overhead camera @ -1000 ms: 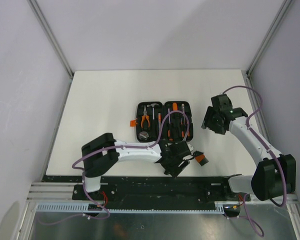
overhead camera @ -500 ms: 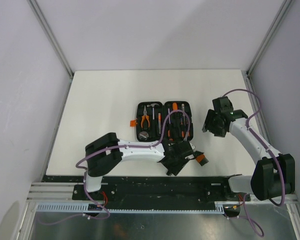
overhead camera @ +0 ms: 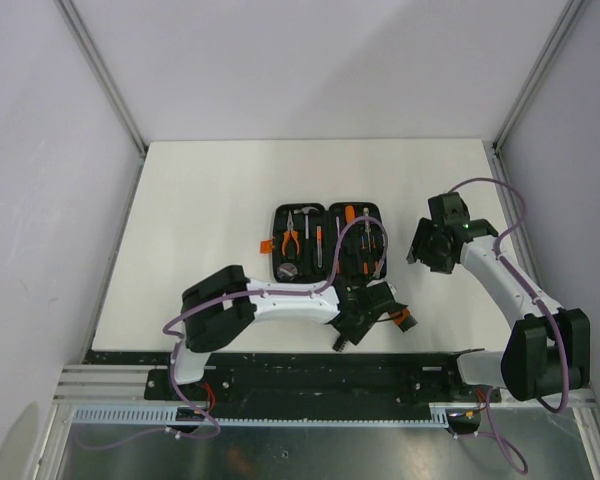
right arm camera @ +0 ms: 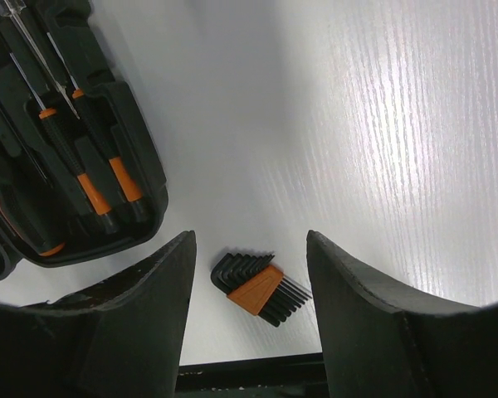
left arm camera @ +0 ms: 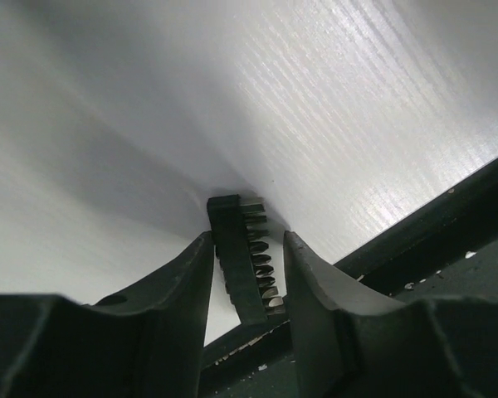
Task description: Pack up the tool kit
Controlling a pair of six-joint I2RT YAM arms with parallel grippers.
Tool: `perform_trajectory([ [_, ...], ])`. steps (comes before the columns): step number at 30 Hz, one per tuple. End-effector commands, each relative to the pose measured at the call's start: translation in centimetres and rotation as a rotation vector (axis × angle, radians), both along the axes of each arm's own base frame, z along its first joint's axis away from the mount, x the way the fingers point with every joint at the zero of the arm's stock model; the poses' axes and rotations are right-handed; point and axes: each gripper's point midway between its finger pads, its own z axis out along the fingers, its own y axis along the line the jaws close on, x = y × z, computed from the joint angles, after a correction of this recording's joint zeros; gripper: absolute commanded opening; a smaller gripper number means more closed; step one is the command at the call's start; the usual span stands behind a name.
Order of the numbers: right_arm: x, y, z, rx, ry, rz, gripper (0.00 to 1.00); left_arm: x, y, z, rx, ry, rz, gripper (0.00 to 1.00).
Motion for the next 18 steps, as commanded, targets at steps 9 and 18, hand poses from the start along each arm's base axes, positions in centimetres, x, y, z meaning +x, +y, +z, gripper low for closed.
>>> perform_trajectory([
  [9,0.6,-0.3,1.2,0.009,-0.059,-0.014,0.59,1.1,2.6,-2.0,0.119,-0.091,0.034,0.15],
  [18,0.7,-0.1,1.5,0.022,-0.071,-0.014,0.59,5.2,2.9,4.0,0.023,-0.223,0.134,0.14],
])
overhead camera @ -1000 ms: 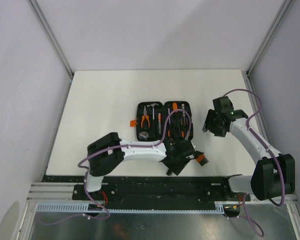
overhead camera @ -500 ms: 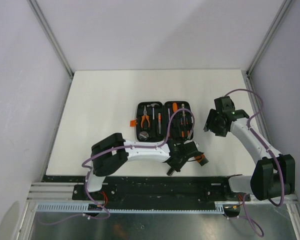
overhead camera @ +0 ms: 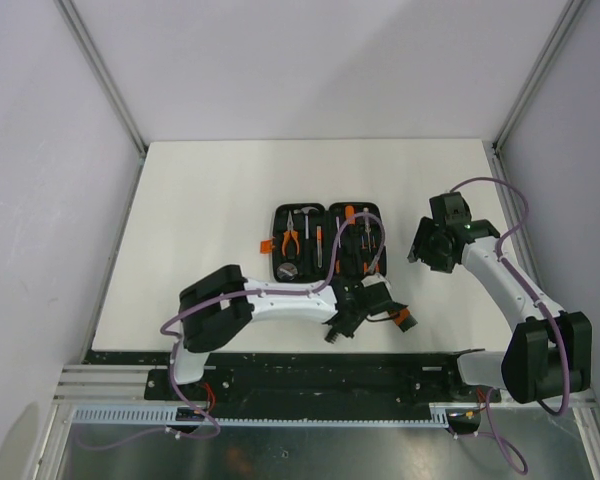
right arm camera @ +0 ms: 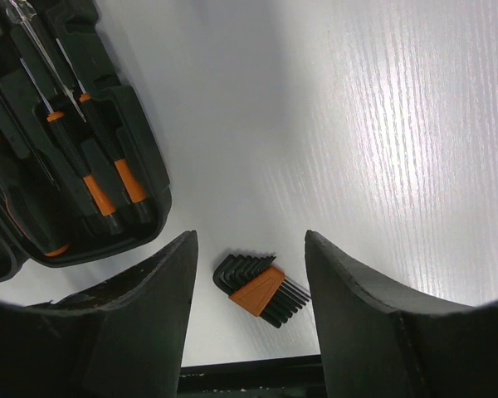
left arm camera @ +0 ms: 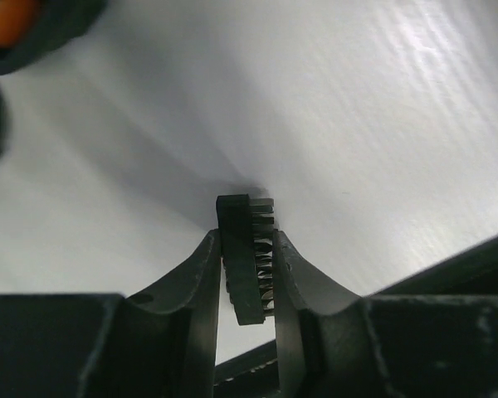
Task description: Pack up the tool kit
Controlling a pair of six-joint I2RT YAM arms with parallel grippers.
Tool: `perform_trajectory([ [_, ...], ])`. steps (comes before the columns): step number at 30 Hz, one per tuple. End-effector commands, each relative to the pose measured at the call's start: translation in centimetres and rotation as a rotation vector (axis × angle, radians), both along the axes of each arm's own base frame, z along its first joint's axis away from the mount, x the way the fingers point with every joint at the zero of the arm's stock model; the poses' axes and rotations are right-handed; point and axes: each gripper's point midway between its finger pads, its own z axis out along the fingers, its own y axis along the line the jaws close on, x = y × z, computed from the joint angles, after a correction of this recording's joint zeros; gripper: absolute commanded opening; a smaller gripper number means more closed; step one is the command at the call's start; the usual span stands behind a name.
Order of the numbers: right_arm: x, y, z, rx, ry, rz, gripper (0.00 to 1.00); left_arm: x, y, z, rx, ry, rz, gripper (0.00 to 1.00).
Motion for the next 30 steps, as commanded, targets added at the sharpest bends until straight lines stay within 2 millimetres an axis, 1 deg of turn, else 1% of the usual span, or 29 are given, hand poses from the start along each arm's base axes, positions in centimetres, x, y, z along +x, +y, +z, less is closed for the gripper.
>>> perform_trajectory([
  [1,0.6,0.1,1.1,0.019,-0.055,-0.007,0.59,4.0,2.1,4.5,-0.035,-0.119,0.109,0.14],
  [5,0.5,0.1,1.2,0.021,-0.053,-0.007,0.59,7.7,3.4,7.8,-0.098,-0.162,0.196,0.15],
  [8,0.3,0.3,1.0,0.03,-0.04,0.002,0.59,11.6,4.9,9.9,-0.14,-0.187,0.277,0.16],
  [10,0.1,0.7,0.8,0.042,-0.026,0.027,0.59,14.2,6.0,10.8,-0.151,-0.202,0.327,0.16],
  [12,-0.2,0.7,0.5,0.04,-0.007,0.042,0.59,16.9,7.2,11.0,-0.15,-0.212,0.375,0.16],
  [14,-0.6,0.5,0.1,0.025,0.014,0.053,0.59,19.3,8.0,10.8,-0.153,-0.202,0.409,0.17],
  [17,-1.2,0.5,-0.4,0.017,0.038,0.082,0.6,22.3,9.0,9.8,-0.154,-0.173,0.455,0.18],
  [20,-1.9,0.5,-0.8,0.022,0.055,0.088,0.62,24.9,9.9,8.4,-0.153,-0.144,0.491,0.18],
  [22,-2.3,0.5,-0.9,0.031,0.059,0.073,0.63,26.1,10.2,7.7,-0.149,-0.136,0.501,0.2],
  [26,-2.9,0.3,-0.8,0.041,0.054,0.023,0.67,27.7,10.6,6.6,-0.132,-0.128,0.501,0.22],
  [30,-3.8,-0.7,-1.3,0.008,0.096,-0.064,0.69,27.7,11.4,5.4,-0.099,-0.117,0.499,0.25],
])
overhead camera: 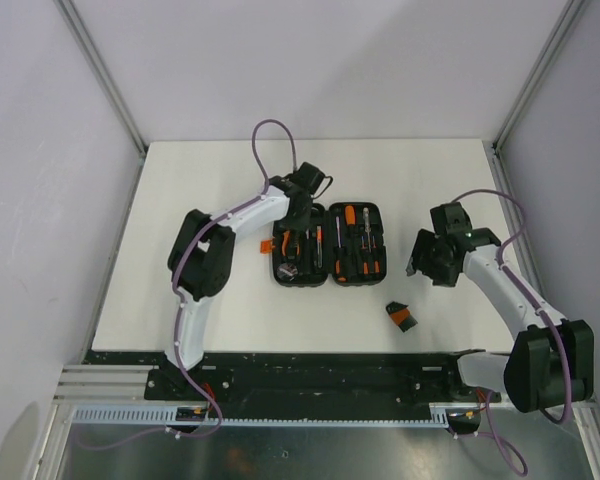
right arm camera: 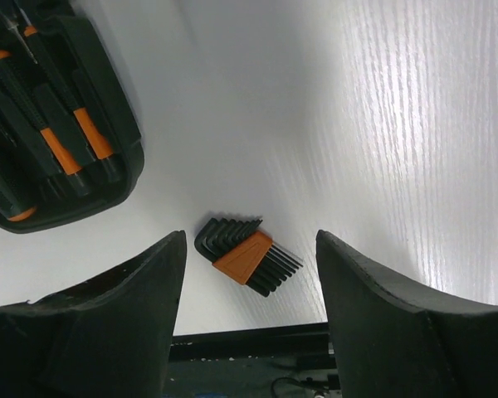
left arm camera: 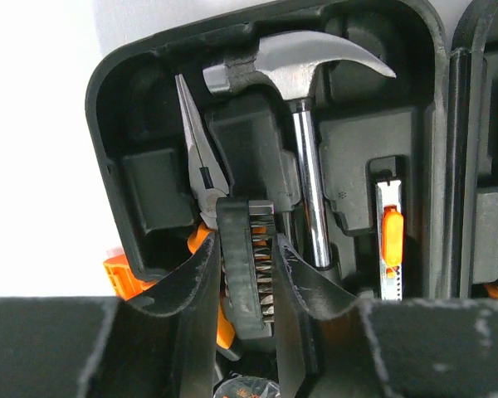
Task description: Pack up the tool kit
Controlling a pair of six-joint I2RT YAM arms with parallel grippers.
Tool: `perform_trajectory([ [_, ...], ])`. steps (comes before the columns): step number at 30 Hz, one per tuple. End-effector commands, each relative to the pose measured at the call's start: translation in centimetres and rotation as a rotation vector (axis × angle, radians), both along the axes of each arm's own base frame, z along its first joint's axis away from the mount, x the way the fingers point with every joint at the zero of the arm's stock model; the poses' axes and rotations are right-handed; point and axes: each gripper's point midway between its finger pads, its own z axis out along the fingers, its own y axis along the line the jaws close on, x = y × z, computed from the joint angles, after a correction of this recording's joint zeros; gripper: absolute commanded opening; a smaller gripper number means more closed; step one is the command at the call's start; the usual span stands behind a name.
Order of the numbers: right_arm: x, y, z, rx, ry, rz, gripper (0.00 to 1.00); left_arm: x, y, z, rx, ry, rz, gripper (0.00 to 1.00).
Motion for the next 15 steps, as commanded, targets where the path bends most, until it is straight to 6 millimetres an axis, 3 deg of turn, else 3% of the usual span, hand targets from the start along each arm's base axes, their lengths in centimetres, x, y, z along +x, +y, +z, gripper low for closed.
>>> perform_trajectory([
  [1,-1.0,-1.1,0.1,-0.03,0.029,-0.113,0.69,1.0,-0.4,1.7,-0.008,-0.04,-0.04,0.27],
  [6,-2.4,-1.4,-1.2,-0.04,0.098,-0.176,0.72,0.8,0.4,2.4,0.005,-0.057,-0.032,0.45],
  [11,-3.3,-1.1,-1.7,-0.014,0.088,-0.205,0.75,1.1,0.8,5.6,-0.019,-0.122,-0.019,0.66],
  [15,-4.3,0.1,-2.8,0.052,0.112,-0.204,0.8,0.9,0.6,8.1,-0.062,-0.159,-0.022,0.74],
])
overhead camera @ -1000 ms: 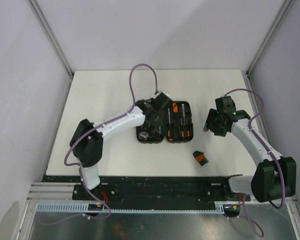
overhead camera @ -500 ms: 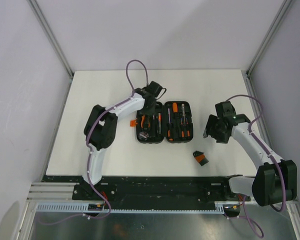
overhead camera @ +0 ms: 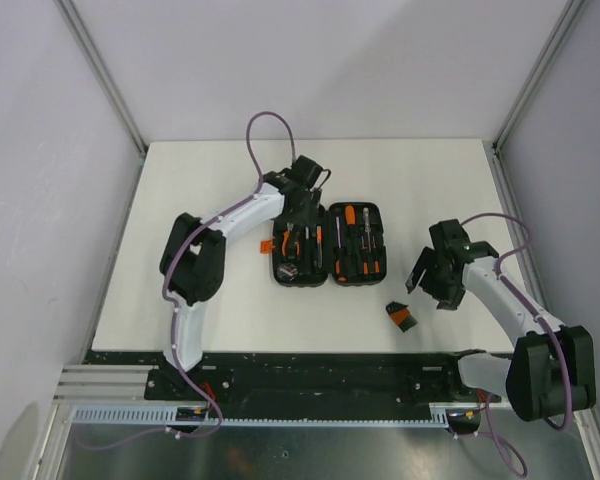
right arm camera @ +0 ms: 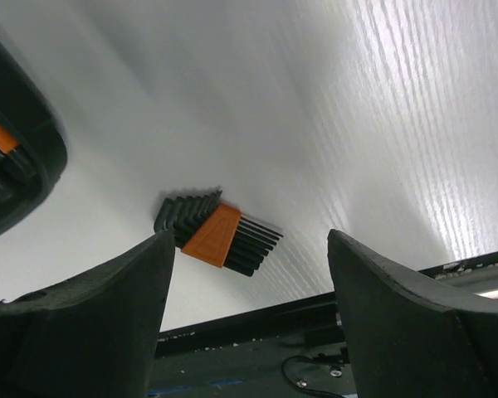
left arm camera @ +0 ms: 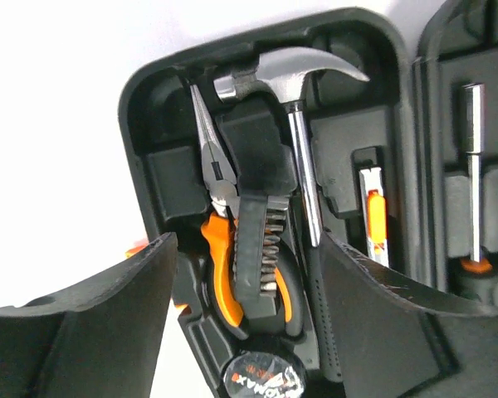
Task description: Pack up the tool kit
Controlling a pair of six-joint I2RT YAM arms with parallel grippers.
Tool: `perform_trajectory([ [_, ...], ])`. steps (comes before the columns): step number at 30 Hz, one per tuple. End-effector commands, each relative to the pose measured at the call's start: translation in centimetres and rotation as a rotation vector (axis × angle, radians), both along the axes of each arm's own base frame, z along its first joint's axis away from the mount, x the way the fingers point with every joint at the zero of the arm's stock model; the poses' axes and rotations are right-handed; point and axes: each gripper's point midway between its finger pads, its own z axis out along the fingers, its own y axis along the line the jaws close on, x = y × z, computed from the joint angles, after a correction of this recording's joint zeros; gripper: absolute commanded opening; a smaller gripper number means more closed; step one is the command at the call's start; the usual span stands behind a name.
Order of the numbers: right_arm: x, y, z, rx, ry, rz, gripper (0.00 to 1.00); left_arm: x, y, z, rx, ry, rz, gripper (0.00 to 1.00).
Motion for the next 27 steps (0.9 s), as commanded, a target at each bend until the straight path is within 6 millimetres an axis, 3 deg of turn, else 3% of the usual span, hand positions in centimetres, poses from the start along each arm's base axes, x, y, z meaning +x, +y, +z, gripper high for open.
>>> perform_trajectory([
  [1,-1.0,1.7,-0.5,0.086,-0.001,-0.018,0.82,0.6,0.2,7.0,-0.078,-0.136,0.002,0.75],
  [5,-1.8,5.5,-0.7,0.153,-0.004,0.153,0.85,-0.1,0.3,8.8,-0.109,-0.159,-0.007,0.79],
  [8,-2.3,7.6,-0.7,0.108,-0.048,0.284,0.86,-0.5,0.2,9.7,-0.13,-0.166,-0.026,0.81],
  [15,-0.6,7.4,-1.7,-0.11,-0.15,0.423,0.85,-1.0,0.4,10.2,-0.151,-0.16,-0.05,0.81],
  [18,0.4,7.5,-1.2,-0.101,-0.19,0.424,0.85,-1.0,0.8,10.3,-0.161,-0.155,-0.044,0.81],
  [24,0.3,7.4,-3.1,-0.042,-0.159,0.407,0.84,-0.9,1.4,10.2,-0.178,-0.142,-0.032,0.82],
  [27,1.2,7.6,-2.9,-0.011,-0.191,0.379,0.83,-0.9,1.8,10.3,-0.181,-0.143,-0.025,0.82],
])
